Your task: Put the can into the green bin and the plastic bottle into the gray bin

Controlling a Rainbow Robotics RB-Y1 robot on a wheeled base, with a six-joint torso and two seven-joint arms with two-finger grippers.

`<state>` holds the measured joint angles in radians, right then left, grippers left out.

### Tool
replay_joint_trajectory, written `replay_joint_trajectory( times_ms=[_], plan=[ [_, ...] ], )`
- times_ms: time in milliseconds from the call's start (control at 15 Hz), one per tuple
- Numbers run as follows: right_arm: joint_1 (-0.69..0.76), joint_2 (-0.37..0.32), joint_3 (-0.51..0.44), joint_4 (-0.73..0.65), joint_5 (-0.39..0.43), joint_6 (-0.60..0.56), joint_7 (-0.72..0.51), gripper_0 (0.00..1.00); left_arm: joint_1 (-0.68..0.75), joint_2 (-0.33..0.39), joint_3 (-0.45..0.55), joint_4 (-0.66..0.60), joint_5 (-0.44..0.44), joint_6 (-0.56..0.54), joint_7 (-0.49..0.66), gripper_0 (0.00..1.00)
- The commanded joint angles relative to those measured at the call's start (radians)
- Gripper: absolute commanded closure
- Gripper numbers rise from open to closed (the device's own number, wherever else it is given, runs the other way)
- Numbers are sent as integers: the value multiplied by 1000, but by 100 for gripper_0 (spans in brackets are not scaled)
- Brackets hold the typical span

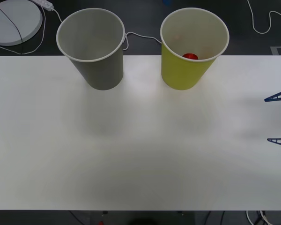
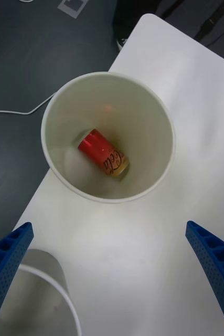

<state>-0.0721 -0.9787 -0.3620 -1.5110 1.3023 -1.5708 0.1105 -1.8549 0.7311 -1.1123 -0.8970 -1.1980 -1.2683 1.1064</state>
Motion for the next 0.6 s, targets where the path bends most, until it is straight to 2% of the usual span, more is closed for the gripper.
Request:
replay_joint_trajectory(
  times_ms=[67, 200, 400, 600],
  plan=[
    [0, 0, 0, 0, 0, 0, 0, 0, 100, 137, 89, -134, -21, -26, -22, 0],
    [0, 0, 0, 0, 0, 0, 0, 0, 154, 232, 118, -237, -23, -26, -31, 0],
    [0, 0, 0, 0, 0, 0, 0, 0, 289, 367, 224, -382, -26, -42, -54, 0],
    [0, 0, 0, 0, 0, 0, 0, 0, 467, 447, 402, -482, -48, -108, -135, 0]
  ],
)
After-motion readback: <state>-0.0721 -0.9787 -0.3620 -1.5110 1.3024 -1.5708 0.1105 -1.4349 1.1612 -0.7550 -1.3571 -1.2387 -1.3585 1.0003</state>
